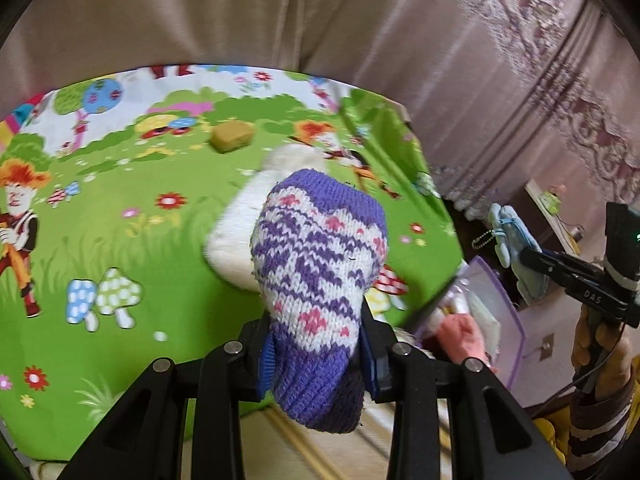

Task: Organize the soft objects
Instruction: 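Carry the purple and light-blue mittens into the white box, open both tools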

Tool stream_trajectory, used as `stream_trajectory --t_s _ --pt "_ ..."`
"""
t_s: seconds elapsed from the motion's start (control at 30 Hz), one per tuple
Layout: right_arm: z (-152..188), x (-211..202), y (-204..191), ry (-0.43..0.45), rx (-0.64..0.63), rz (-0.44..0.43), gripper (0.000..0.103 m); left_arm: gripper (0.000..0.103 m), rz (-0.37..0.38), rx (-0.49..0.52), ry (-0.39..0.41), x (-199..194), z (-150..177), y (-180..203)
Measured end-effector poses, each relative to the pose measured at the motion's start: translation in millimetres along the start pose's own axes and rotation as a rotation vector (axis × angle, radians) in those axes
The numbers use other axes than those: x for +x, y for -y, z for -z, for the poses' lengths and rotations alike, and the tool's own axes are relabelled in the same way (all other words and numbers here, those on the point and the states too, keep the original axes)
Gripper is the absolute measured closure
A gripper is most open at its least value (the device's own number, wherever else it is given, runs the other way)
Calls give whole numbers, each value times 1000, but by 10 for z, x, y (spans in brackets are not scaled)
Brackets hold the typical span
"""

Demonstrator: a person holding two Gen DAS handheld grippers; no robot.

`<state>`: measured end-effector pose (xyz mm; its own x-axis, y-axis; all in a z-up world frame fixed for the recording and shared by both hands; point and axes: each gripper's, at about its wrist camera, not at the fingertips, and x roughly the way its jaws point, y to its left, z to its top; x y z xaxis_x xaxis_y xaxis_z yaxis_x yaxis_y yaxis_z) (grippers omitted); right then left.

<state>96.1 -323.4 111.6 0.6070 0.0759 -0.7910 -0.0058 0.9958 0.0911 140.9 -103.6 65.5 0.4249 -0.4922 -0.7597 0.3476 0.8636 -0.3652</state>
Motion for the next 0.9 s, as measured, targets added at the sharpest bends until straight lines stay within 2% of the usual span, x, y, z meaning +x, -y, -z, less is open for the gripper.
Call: stream_trajectory --t_s 0.43,0.53,0.9 --pt "770 -618 721 15 152 203 73 68 123 86 -89 289 177 971" --pt "898 -645 794 8 155 267 73 68 140 115 -117 379 233 1204" --pt "1198 -603 987 -24 235 358 73 68 176 194 -215 741 430 1906"
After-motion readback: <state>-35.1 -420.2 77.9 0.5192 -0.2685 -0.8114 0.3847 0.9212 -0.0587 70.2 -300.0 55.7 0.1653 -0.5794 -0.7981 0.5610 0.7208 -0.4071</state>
